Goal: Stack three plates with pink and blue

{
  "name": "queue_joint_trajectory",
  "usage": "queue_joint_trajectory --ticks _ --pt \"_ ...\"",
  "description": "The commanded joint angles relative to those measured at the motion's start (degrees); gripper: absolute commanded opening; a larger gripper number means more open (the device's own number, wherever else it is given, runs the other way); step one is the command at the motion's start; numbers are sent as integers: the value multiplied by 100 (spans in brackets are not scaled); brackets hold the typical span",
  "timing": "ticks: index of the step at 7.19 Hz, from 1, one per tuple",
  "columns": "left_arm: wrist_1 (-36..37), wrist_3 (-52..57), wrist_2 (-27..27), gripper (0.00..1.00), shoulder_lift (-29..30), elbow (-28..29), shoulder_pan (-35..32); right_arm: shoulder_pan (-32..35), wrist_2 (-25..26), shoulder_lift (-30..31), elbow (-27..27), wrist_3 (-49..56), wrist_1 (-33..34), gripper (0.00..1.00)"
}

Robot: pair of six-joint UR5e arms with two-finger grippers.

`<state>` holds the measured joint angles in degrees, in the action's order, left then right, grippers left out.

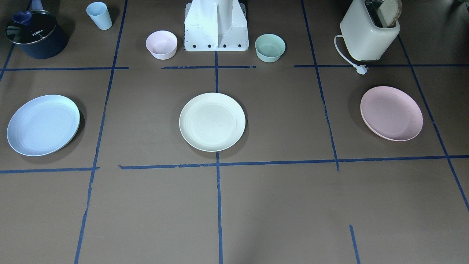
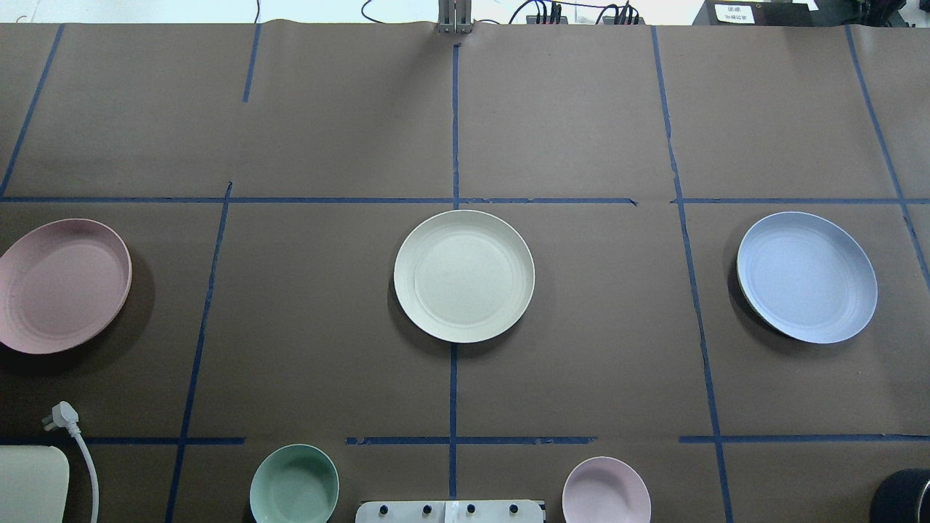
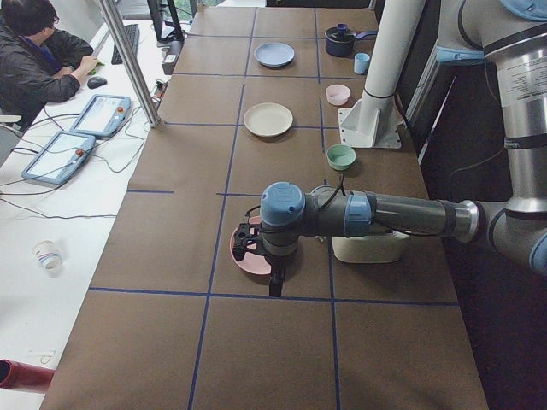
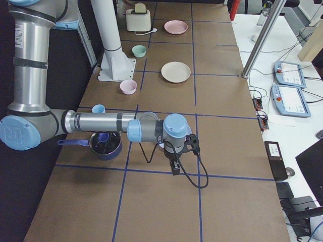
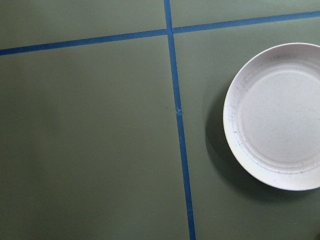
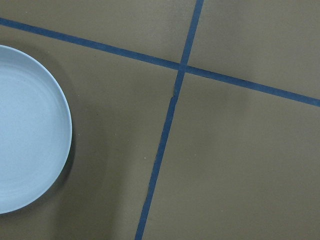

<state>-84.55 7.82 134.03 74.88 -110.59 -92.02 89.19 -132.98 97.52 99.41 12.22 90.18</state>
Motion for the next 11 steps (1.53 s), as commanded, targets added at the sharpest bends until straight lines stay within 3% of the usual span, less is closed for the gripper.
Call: queue_joint_trajectory --ticks 1,3,5,7,8,9,11 --pt "0 0 0 100 0 -33 9 -24 -157 12 9 0 -9 100" --pt "-165 -35 -9 100 44 37 27 -33 -202 12 26 0 -9 100" --pt "-1058 -79 9 100 392 168 35 -42 -211 -5 26 0 -9 100" --pt "-1404 -79 727 100 519 668 315 -59 -211 -5 17 9 -9 100" --pt "-2189 -218 686 100 519 1010 604 -68 -220 12 17 9 -9 100" --pt "-2841 -1446 686 100 553 1431 963 -68 -228 12 17 9 -9 100" --pt "-4737 -3831 -223 100 597 2134 2069 -95 -229 12 17 9 -9 100"
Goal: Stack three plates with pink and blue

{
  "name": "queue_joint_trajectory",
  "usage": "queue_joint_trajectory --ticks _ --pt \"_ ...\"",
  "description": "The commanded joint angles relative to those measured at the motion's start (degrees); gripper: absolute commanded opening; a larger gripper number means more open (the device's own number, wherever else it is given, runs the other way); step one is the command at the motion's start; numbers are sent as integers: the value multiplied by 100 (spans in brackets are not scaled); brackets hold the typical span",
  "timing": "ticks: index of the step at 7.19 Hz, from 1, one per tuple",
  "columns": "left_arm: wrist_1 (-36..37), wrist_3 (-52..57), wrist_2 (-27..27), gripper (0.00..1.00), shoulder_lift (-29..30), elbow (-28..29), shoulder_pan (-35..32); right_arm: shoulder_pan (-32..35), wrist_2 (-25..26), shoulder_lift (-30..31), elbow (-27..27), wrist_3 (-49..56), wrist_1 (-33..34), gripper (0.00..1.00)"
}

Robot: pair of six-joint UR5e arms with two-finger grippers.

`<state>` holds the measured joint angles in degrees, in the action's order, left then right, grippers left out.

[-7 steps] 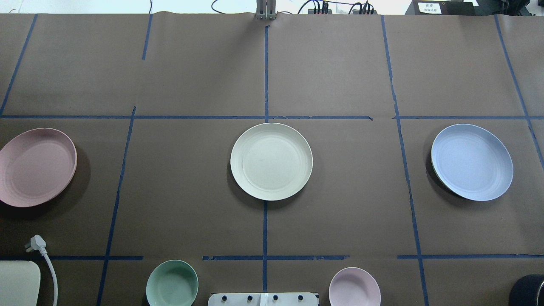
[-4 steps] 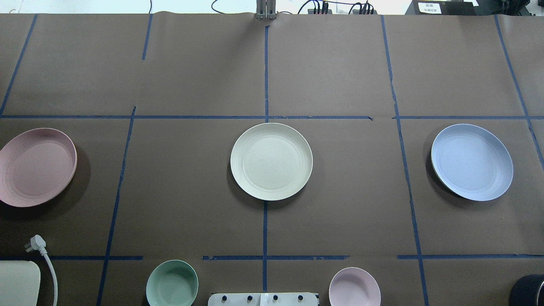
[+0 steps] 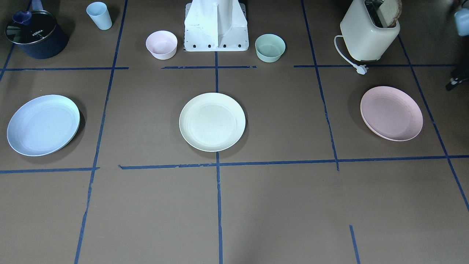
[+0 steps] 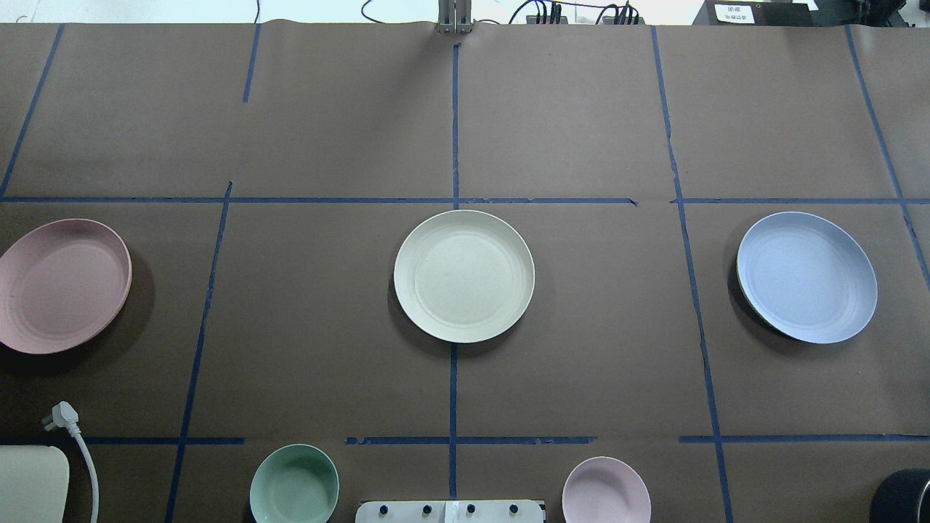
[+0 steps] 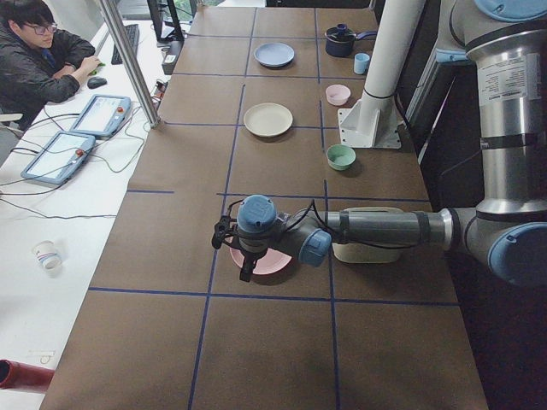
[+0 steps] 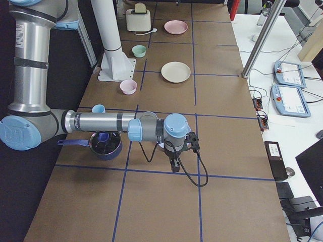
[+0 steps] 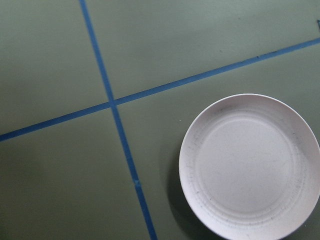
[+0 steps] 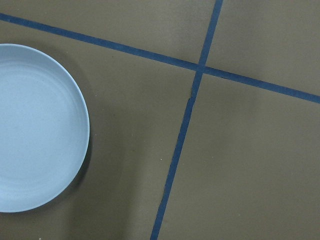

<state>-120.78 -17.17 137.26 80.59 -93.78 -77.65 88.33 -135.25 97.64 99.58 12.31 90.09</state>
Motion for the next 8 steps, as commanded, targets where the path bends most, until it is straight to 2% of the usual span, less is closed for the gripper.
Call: queue_joint_trajectory --ticks 1,3,4,5,6,7,8 --pt "-1559 -2134 -751 100 253 848 1124 -26 7 1 -9 0 0 100" --pt "-1791 -2300 -893 100 475 1421 1471 -26 16 1 -26 0 0 100" --pt "-1809 -2335 -859 97 475 1441 1507 -35 16 1 -35 0 0 100" --pt "-1809 -2361 -824 63 467 1433 1499 -35 16 1 -35 0 0 100" --pt "-1818 -2335 -823 16 449 1432 1499 -35 16 1 -35 0 0 100" --pt "-1809 -2335 -815 5 423 1406 1490 -35 16 1 -35 0 0 100" --pt "-1818 -2344 -736 0 405 1363 1472 -35 16 1 -35 0 0 100"
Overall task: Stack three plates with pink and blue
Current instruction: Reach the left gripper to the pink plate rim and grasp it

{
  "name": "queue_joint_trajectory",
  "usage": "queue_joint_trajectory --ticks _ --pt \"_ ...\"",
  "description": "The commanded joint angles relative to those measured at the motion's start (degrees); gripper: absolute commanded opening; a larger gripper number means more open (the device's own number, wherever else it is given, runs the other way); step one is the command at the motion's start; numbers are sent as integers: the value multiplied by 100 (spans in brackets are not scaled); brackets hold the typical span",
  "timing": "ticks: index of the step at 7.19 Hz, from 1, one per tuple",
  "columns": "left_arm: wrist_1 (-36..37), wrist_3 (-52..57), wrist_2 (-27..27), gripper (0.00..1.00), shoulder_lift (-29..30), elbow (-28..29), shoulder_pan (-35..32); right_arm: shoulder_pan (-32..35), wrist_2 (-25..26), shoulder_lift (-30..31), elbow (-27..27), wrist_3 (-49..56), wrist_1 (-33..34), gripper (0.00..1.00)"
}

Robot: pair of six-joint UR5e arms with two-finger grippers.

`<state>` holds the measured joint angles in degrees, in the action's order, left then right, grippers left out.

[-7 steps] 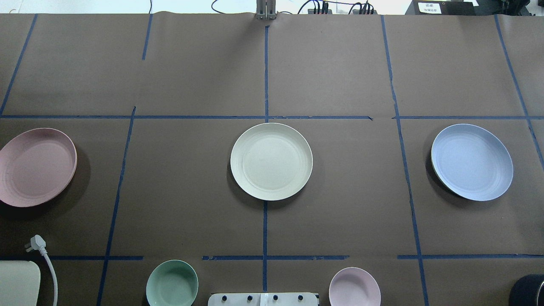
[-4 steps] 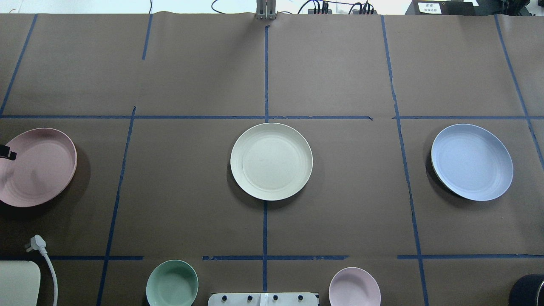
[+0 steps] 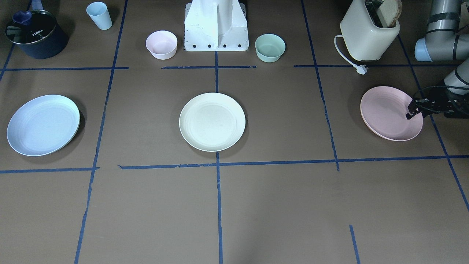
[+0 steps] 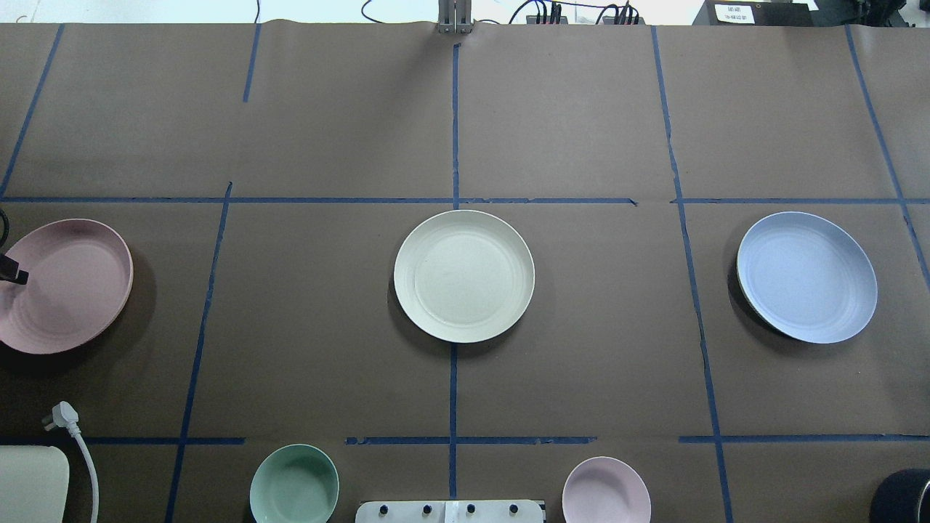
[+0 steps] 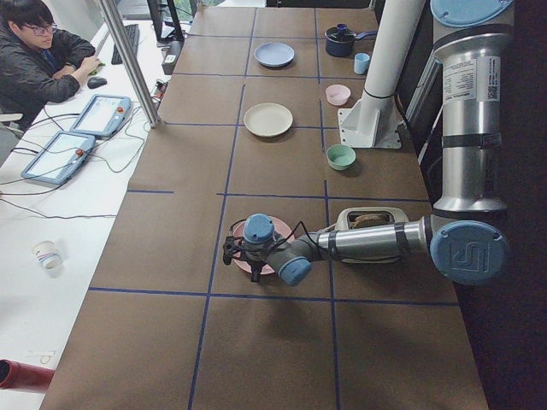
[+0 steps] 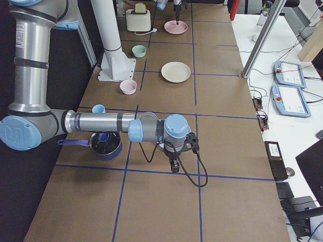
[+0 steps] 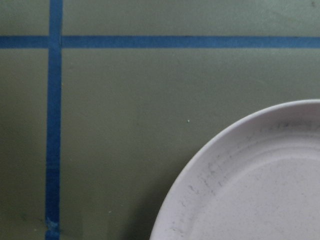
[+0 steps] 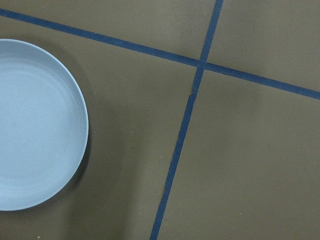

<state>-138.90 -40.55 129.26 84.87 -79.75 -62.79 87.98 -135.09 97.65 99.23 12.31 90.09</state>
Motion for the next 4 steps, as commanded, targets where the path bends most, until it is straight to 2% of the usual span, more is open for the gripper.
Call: queue_joint_trajectory --ticks 1,3,4 --pt "3 -32 655 0 -40 -179 -23 -1 -9 0 8 0 0 100" --pt "12 -58 881 0 -6 -373 -41 -1 -9 0 8 0 0 100" --pt "55 -528 899 0 90 -609 -6 -1 -9 0 0 0 0 100"
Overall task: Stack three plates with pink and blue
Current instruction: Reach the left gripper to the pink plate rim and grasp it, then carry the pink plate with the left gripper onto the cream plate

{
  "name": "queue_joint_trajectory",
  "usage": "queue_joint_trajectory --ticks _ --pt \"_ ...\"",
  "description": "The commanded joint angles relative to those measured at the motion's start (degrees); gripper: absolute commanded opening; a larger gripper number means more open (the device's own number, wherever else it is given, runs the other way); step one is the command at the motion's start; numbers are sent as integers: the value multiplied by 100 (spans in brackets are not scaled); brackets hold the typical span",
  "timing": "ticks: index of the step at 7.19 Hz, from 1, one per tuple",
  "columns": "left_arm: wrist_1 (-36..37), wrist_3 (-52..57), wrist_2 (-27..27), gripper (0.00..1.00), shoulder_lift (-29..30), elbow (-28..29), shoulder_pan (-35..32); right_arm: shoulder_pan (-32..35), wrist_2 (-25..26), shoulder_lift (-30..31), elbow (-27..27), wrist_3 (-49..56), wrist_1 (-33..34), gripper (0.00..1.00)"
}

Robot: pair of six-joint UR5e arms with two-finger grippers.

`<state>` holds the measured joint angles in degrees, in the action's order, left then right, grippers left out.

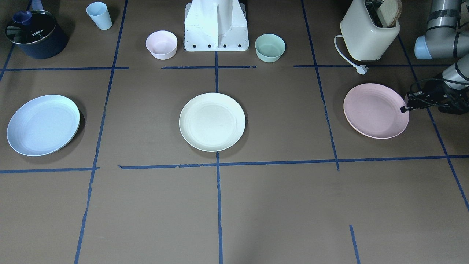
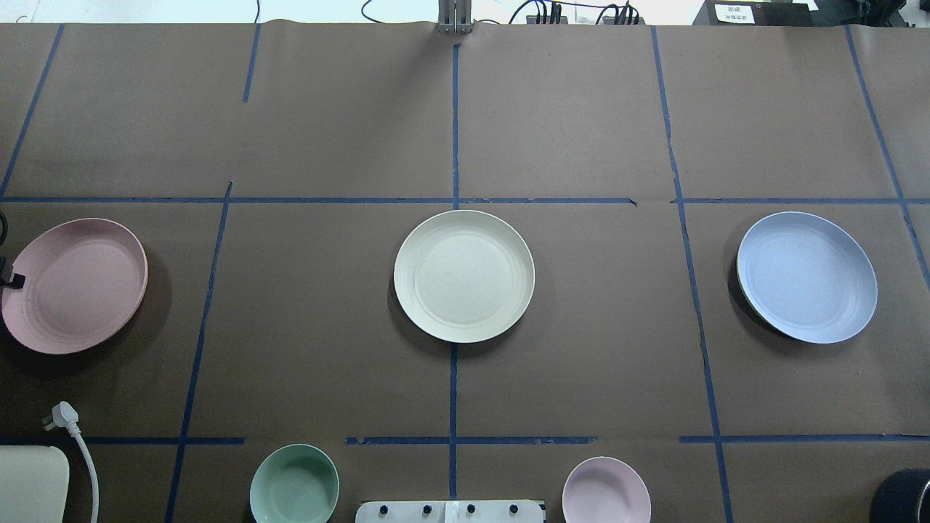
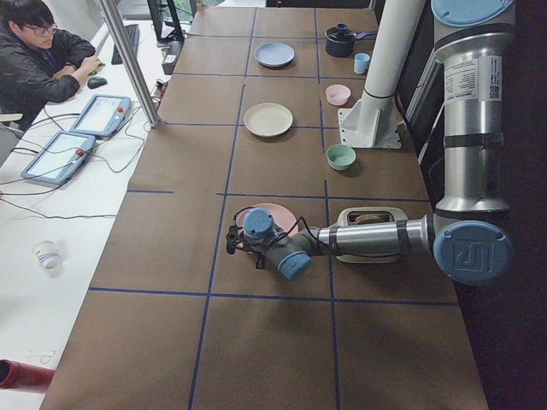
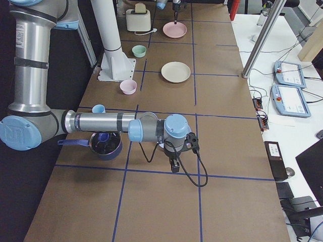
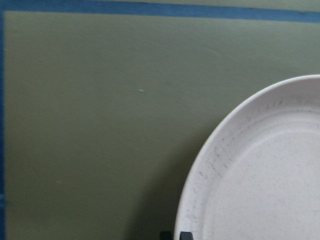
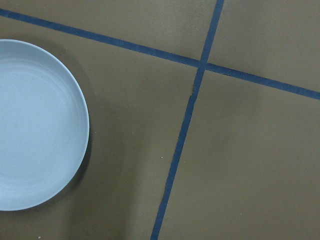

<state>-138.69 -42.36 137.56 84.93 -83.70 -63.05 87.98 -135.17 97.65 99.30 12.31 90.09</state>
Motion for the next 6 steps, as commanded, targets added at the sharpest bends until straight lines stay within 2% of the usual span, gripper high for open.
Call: queue_joint_trajectory --ticks 1,2,3,6 --pt "53 -1230 70 0 450 -478 21 0 0 0 -7 0 0 100" --pt "53 -1970 26 0 898 -611 108 0 0 0 -7 0 0 100" --pt "53 -2656 -44 0 1407 -612 648 0 0 0 -7 0 0 100" --pt "710 -3725 -1114 0 2832 -638 1855 -9 8 -9 -50 0 0 100"
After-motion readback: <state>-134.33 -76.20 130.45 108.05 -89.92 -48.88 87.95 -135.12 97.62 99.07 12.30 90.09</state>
